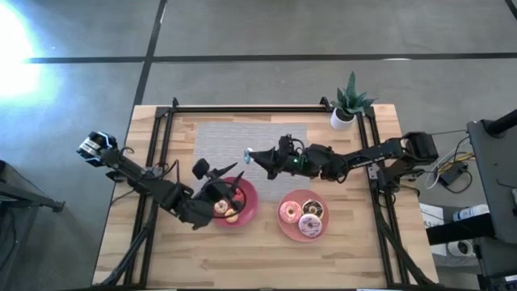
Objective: Pick & Place donuts
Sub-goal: Put the blue small donut on the dark pink plate
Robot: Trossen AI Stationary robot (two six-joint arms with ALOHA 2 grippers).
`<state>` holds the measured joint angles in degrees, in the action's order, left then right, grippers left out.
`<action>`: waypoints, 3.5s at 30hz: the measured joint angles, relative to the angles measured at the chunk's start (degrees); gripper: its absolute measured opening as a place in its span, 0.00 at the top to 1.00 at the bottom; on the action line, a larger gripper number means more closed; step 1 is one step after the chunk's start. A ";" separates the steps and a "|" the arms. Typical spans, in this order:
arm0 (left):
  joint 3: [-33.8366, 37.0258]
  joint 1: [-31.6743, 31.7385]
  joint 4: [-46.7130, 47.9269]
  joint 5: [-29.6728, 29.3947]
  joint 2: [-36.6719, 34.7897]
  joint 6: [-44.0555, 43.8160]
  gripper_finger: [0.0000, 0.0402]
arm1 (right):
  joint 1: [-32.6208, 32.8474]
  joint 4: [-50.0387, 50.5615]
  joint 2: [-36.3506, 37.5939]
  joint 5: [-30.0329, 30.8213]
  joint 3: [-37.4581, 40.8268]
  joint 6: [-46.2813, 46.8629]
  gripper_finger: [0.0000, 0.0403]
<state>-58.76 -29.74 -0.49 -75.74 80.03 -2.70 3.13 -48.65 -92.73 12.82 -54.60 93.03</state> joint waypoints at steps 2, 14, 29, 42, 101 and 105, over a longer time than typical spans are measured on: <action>-0.41 -0.05 0.04 -1.03 0.21 2.21 0.70 | -0.06 0.00 0.00 0.03 -0.28 0.02 0.97; -2.31 1.23 0.01 -1.76 1.93 5.55 0.53 | -0.08 0.16 0.00 0.22 -0.46 1.53 0.97; -2.30 5.26 -2.65 -1.72 2.65 4.11 0.50 | -0.03 2.61 -0.06 2.34 -2.42 3.15 0.97; -3.26 7.49 -2.73 -0.46 2.62 4.58 0.56 | -0.03 3.65 -0.15 3.98 -2.42 4.92 0.97; 0.03 7.05 29.01 42.72 5.58 -18.08 0.99 | -5.07 53.37 25.59 -7.06 2.54 -20.49 0.45; 0.09 7.64 29.08 47.10 10.96 -19.28 0.99 | -5.02 56.08 29.07 -3.47 2.58 -21.47 0.45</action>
<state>-58.67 -22.10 28.59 -28.63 90.99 -21.98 -1.89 7.43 -63.65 9.35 -52.01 71.57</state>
